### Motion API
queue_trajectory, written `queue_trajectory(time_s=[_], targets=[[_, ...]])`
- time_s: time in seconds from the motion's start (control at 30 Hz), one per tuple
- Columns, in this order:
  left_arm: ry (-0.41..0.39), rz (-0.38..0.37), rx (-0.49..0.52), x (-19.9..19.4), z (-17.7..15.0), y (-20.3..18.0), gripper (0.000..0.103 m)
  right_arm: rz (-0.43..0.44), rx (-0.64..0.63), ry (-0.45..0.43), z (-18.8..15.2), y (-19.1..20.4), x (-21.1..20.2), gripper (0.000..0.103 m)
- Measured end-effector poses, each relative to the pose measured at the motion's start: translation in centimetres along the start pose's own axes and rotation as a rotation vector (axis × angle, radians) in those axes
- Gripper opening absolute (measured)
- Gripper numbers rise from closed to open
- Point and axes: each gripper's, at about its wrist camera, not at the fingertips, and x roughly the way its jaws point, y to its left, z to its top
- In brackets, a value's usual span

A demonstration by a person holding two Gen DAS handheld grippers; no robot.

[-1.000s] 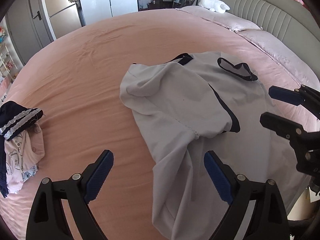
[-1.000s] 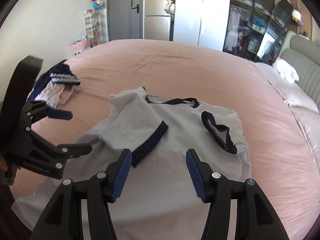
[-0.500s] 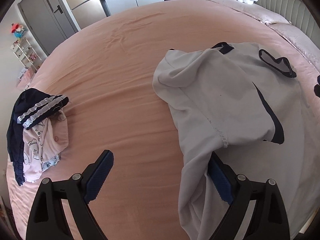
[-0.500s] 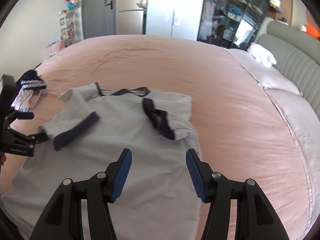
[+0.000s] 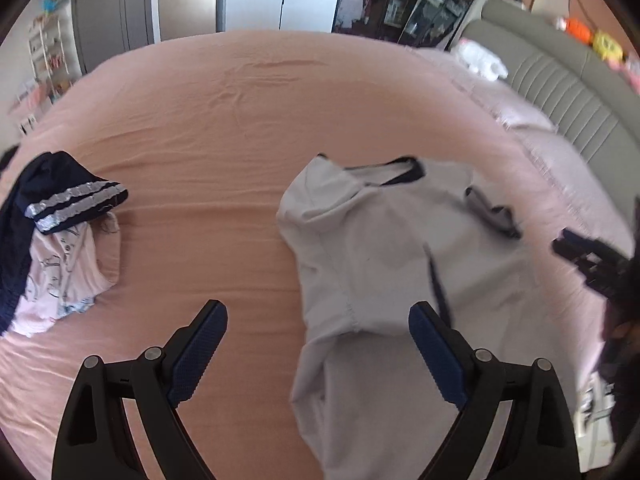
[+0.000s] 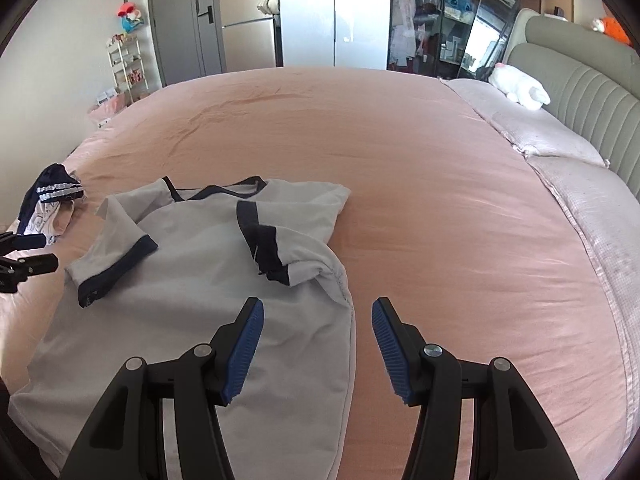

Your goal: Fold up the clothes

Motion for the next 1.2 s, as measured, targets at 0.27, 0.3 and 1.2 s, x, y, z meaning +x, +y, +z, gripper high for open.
queue_trajectory(time_s=[0.27, 0.3, 1.2], targets=[[-0.108, 0.008, -0.175, 0.1, 3.8, 2.6, 0.102, -0.021, -0.084, -0.028, 4.1, -0.4, 1.5, 0.071], [-0.105, 0.017, -0.178, 0.7, 4.2, 2.7, 0.102, -0.014, -0.09, -0.022, 4.4, -0.5, 2.0, 0.071], [0.148, -0.029, -0.081, 16.1, 8.2, 1.8, 0.083, 0.346, 0.154, 0.254, 9.9, -4.0, 19.1, 0.072]])
